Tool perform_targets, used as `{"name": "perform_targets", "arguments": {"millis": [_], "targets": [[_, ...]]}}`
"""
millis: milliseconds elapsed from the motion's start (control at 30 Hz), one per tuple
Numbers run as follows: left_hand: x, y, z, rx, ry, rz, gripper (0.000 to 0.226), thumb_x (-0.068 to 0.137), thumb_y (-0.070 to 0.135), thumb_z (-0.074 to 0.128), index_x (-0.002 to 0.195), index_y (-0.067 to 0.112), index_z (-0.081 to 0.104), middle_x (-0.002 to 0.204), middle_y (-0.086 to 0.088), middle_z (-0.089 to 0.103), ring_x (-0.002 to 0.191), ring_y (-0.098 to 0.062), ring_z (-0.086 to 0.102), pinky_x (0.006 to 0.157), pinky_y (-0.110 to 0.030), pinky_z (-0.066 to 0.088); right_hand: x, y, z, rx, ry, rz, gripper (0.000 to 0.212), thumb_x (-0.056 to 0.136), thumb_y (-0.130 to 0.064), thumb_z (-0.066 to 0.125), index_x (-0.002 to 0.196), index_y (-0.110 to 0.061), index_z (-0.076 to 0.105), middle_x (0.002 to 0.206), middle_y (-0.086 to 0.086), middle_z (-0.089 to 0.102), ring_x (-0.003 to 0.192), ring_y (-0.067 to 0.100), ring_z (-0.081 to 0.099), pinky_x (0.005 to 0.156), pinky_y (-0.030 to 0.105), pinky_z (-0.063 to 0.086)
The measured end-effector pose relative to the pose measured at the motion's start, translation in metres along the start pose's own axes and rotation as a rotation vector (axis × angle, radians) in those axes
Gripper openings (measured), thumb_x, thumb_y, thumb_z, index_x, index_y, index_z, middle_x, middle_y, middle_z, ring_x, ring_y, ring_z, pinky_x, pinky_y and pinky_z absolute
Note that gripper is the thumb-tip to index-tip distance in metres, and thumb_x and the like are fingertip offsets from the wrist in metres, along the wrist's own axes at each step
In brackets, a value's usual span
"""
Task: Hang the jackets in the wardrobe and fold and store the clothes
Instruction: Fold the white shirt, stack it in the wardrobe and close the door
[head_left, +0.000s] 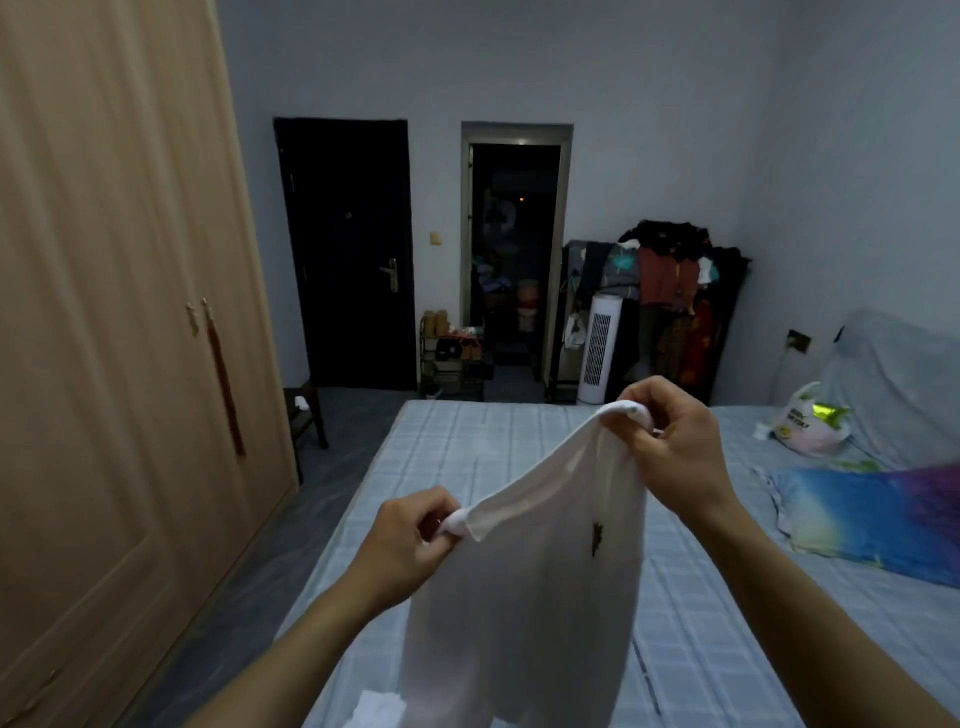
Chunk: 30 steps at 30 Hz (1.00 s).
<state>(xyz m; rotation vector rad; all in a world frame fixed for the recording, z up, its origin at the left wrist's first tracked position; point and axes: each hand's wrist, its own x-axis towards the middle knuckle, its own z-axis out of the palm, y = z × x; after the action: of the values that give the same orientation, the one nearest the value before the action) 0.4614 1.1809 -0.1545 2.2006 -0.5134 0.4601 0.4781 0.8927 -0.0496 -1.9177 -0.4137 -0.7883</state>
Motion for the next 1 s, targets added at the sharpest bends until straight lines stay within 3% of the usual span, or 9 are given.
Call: {"name": "perform_targets", "arguments": {"millis": [100,200,300,433,567,667,833,900,1000], "targets": [[0.006,0.015,-0.01,-0.139,-0.083,0.008,0.01,0.087,0.028,0.075,0.094,0.029,0.068,0.079,0.001,0.068,0.07,-0.021,0.063,0.063,-0.036,0.052,0.006,0.002,-0.011,-0.017,0.006,0.003,0.01,0.086,-0.019,0.074,0.084,-0.021,0.064,0.076,-0.006,0.063,0.071,0.009,0.059,0.062,0.035,0.051],[0.01,0.024,-0.012,-0.134,-0.083,0.043,0.011,0.087,0.036,0.074,0.088,0.027,0.069,0.073,-0.002,0.066,0.064,-0.021,0.061,0.06,-0.038,0.049,0.008,0.005,-0.018,-0.023,-0.014,-0.005,0.011,0.085,-0.023,0.074,0.085,-0.02,0.064,0.078,-0.006,0.063,0.073,0.01,0.059,0.062,0.032,0.051],[0.02,0.032,-0.024,-0.054,0.071,0.116,0.015,0.089,0.036,0.071,0.079,0.025,0.066,0.072,0.007,0.062,0.062,-0.014,0.056,0.057,-0.028,0.045,0.009,0.004,-0.028,-0.025,-0.055,-0.069,0.015,0.082,-0.032,0.072,0.083,-0.021,0.063,0.075,-0.006,0.061,0.07,0.008,0.058,0.058,0.017,0.045],[0.044,0.053,-0.063,0.02,0.317,0.239,0.024,0.089,0.041,0.065,0.082,0.019,0.068,0.081,0.01,0.06,0.071,-0.014,0.058,0.061,-0.025,0.048,0.019,-0.006,-0.04,0.047,-0.089,-0.172,0.015,0.081,-0.031,0.07,0.083,-0.017,0.064,0.078,-0.004,0.062,0.068,0.014,0.058,0.055,0.016,0.045],[0.062,0.103,-0.11,0.068,0.483,0.439,0.012,0.091,0.025,0.068,0.086,0.014,0.07,0.083,0.006,0.063,0.069,-0.013,0.058,0.062,-0.016,0.042,0.046,-0.028,-0.054,0.113,-0.029,-0.281,0.013,0.088,-0.023,0.07,0.082,-0.015,0.061,0.076,-0.006,0.06,0.062,0.008,0.055,0.051,0.012,0.042],[0.075,0.127,-0.137,0.178,0.433,0.528,0.005,0.089,0.018,0.071,0.087,0.013,0.072,0.084,0.005,0.064,0.068,-0.011,0.058,0.061,-0.015,0.042,0.065,-0.033,-0.059,0.159,-0.018,-0.328,0.015,0.089,-0.025,0.069,0.079,-0.021,0.058,0.071,-0.01,0.057,0.058,0.004,0.051,0.05,0.01,0.04],[0.091,0.108,-0.146,0.187,0.308,0.457,0.007,0.088,0.03,0.07,0.087,0.024,0.072,0.082,0.012,0.066,0.071,-0.012,0.062,0.062,-0.018,0.046,0.063,-0.012,-0.046,0.031,-0.231,-0.307,0.04,0.078,-0.067,0.063,0.082,-0.027,0.061,0.079,-0.006,0.062,0.068,0.014,0.06,0.057,0.025,0.052],[0.085,0.095,-0.137,0.097,0.286,0.39,0.009,0.088,0.035,0.068,0.088,0.027,0.071,0.085,0.011,0.068,0.075,-0.012,0.064,0.065,-0.019,0.048,0.055,-0.003,-0.044,0.035,-0.269,-0.259,0.042,0.074,-0.066,0.068,0.083,-0.025,0.065,0.08,-0.006,0.066,0.072,0.015,0.066,0.062,0.029,0.056],[0.075,0.079,-0.127,-0.034,0.271,0.273,0.007,0.087,0.035,0.072,0.086,0.028,0.073,0.086,0.007,0.07,0.077,-0.007,0.065,0.069,-0.017,0.048,0.044,0.004,-0.044,0.067,-0.345,-0.206,0.016,0.078,-0.045,0.076,0.081,-0.032,0.066,0.082,-0.005,0.068,0.075,0.016,0.068,0.066,0.028,0.056]]}}
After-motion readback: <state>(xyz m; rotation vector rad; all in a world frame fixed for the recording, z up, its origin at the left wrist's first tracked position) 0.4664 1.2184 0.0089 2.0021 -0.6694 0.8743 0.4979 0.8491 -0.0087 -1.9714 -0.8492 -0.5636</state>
